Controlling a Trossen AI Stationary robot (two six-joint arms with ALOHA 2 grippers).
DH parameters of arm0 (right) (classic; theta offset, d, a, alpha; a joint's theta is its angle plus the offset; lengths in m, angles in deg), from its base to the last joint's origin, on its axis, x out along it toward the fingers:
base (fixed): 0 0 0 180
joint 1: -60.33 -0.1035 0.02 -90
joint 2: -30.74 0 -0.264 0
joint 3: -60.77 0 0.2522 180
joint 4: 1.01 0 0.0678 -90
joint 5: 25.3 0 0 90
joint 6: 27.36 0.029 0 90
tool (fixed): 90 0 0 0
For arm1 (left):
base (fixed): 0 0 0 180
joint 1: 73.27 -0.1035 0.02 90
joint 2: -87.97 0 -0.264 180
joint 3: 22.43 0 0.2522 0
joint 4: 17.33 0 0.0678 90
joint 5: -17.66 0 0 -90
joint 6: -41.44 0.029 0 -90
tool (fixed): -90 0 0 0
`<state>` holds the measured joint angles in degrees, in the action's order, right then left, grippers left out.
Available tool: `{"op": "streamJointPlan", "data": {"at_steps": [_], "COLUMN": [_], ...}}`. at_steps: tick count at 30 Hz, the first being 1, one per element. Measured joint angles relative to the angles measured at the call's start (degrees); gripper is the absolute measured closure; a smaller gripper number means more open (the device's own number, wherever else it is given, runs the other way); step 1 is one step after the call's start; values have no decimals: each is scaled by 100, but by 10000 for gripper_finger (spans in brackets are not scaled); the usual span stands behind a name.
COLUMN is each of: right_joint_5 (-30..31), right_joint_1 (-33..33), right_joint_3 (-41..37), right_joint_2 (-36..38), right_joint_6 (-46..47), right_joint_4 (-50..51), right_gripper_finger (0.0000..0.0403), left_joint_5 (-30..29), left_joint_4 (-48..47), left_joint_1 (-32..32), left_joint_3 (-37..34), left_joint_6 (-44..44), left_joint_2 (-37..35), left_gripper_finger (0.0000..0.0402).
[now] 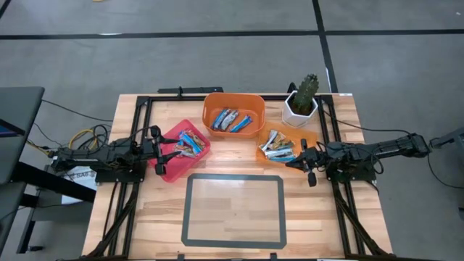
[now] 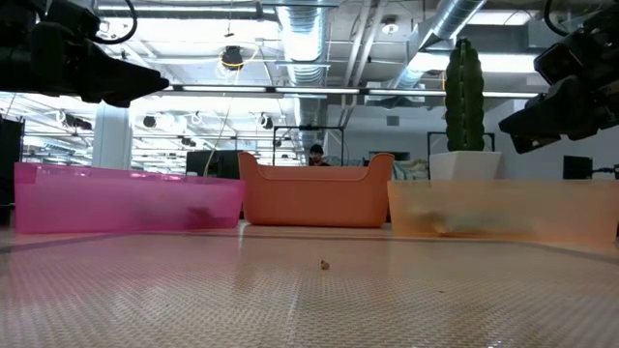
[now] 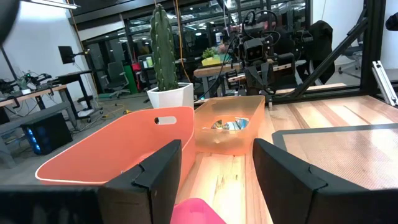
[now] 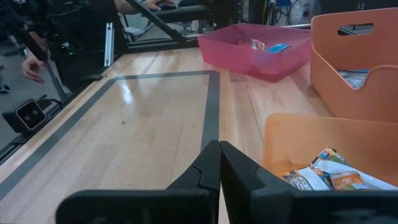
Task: Pick and place Granola Bars by type
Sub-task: Return to Home Position
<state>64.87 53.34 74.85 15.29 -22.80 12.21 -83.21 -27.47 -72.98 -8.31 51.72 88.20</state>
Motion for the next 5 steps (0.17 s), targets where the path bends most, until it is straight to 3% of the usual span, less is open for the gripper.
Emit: {"op": "streamJointPlan", "data": {"at_steps": [5], "right_joint_5": [0], "right_joint_1": [0], "right_joint_3": [0], "right_joint_2": [-1], "right_joint_6": [-2], "right_joint_4": [0], "right_gripper_finger": [403], "left_joint_5": [0], "left_joint_4": [0], "left_joint_1": [-1], "left_joint_3": [0], "left_joint_6": [0], "left_joint_2": [0], "left_gripper_finger": [209]}}
